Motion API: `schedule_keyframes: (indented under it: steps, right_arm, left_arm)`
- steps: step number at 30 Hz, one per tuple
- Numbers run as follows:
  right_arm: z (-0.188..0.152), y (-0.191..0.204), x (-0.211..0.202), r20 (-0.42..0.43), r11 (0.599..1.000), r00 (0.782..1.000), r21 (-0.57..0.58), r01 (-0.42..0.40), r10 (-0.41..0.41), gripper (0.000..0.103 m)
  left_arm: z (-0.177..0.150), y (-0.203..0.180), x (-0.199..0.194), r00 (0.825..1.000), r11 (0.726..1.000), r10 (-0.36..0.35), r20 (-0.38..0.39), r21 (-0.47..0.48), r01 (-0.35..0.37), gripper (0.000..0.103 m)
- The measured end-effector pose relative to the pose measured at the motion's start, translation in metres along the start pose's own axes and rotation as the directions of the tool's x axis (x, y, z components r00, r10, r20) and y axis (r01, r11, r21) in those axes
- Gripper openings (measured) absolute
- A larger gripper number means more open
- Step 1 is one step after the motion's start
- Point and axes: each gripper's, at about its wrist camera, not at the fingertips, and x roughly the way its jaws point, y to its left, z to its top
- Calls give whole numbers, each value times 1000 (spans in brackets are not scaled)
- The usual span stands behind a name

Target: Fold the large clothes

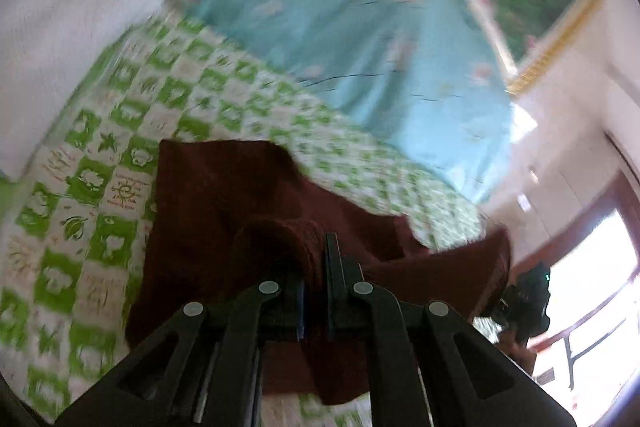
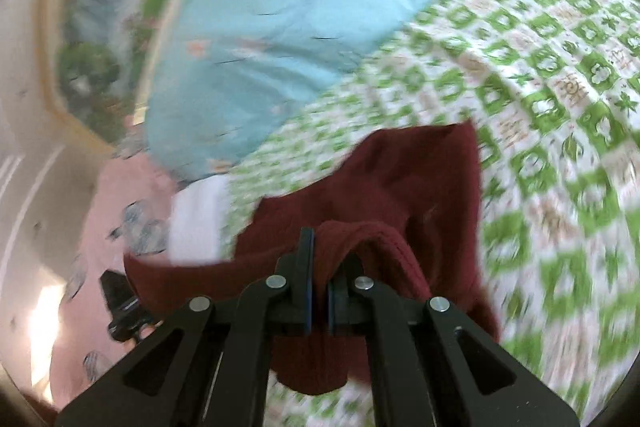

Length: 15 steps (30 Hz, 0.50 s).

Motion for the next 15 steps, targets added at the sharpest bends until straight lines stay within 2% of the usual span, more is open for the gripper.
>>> schedule_keyframes:
  steps: [4, 7, 10, 13, 15]
  right_arm:
    - [17, -30, 50, -53, 988, 988, 42, 151, -148, 5]
    - [14, -46, 68, -75, 978, 977, 56, 203, -199, 5]
    - [12, -51, 68, -65, 979, 980, 68, 192, -188, 5]
    - [11, -50, 60, -64, 983, 986, 93, 161, -156, 7]
    - [9, -47, 48, -47, 983, 988, 110, 148, -144, 9]
  left_arm:
    - [14, 32, 56, 996, 995, 80, -48, -57, -83, 6]
    - [13, 50, 80, 994, 992, 87, -66, -89, -93, 6]
    - [10, 56, 84, 994, 991, 85, -64, -95, -90, 6]
    - [3, 51, 70, 995, 993, 72, -66, -87, -78, 10]
    - [-7, 44, 51, 997, 995, 62, -52, -80, -66, 21]
